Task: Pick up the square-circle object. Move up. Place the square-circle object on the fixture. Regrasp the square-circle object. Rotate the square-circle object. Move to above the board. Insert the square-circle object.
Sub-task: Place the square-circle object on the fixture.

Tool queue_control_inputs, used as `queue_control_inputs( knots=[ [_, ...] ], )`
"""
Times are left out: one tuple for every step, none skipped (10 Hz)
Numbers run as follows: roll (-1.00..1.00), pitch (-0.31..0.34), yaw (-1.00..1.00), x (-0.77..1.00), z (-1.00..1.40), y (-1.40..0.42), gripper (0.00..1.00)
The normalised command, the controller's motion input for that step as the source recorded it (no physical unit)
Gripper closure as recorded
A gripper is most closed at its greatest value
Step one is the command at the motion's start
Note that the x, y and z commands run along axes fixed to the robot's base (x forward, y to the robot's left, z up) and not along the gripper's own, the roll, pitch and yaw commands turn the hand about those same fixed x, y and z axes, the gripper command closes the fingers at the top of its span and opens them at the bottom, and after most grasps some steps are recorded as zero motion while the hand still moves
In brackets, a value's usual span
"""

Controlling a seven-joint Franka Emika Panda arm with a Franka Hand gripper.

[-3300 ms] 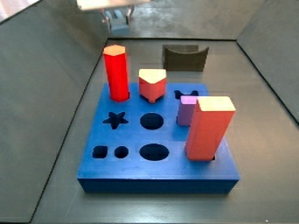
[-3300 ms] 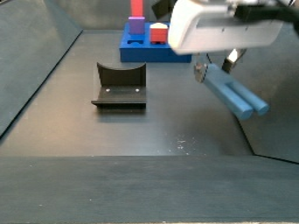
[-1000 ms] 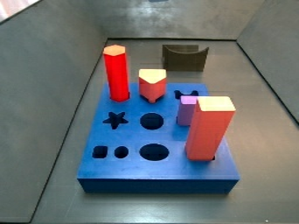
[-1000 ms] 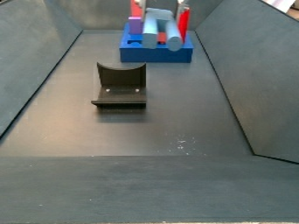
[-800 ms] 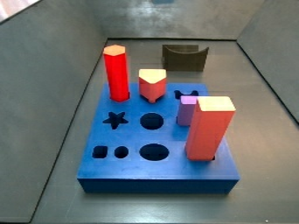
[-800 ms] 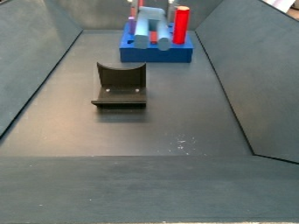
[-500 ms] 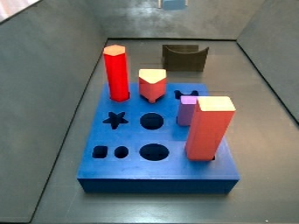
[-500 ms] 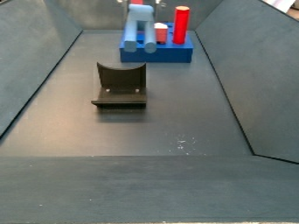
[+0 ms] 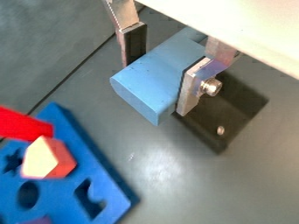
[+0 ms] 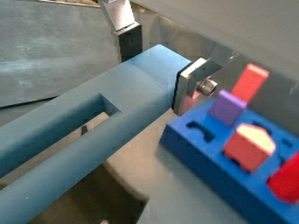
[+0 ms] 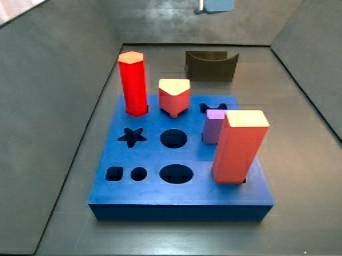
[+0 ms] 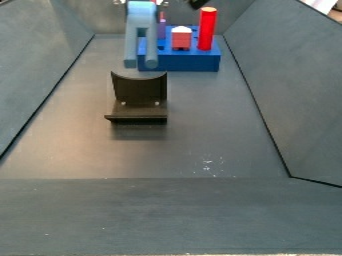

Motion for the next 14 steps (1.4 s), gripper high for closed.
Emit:
queue_control_inputs(
  knots=[
    [-1.0,0.197,-0.09,0.11,-0.01,0.03,1.0],
    [-1.0,0.186,-0.11,0.04,0.0,0.04,1.0],
    [-1.0,0.172,-0.15,0.03,0.0,0.03,1.0],
    [-1.0,0.172,-0.17,0.04,0.0,0.03,1.0],
    [-0.98,0.171,-0.22,0.07,-0.01,0.04,1.0],
    [-0.8,0.136,-0.22,0.08,-0.01,0.04,1.0],
    [-0.56,0.075,-0.22,0.08,-0.01,0.04,1.0],
    [-0.38,0.031,-0.21,0.07,-0.01,0.04,1.0],
    [-0.22,-0.025,-0.18,0.06,0.0,0.02,1.0],
    [-0.22,-0.134,-0.22,0.08,-1.0,0.12,1.0],
    [-0.19,-0.162,-0.17,0.09,-1.0,0.12,1.0],
    [-0.18,-0.173,-0.13,0.1,-1.0,0.11,1.0],
    [-0.14,-0.191,-0.06,0.11,-1.0,0.09,1.0],
    [-0.11,-0.199,0.0,0.1,-1.0,0.08,1.0]
  ],
)
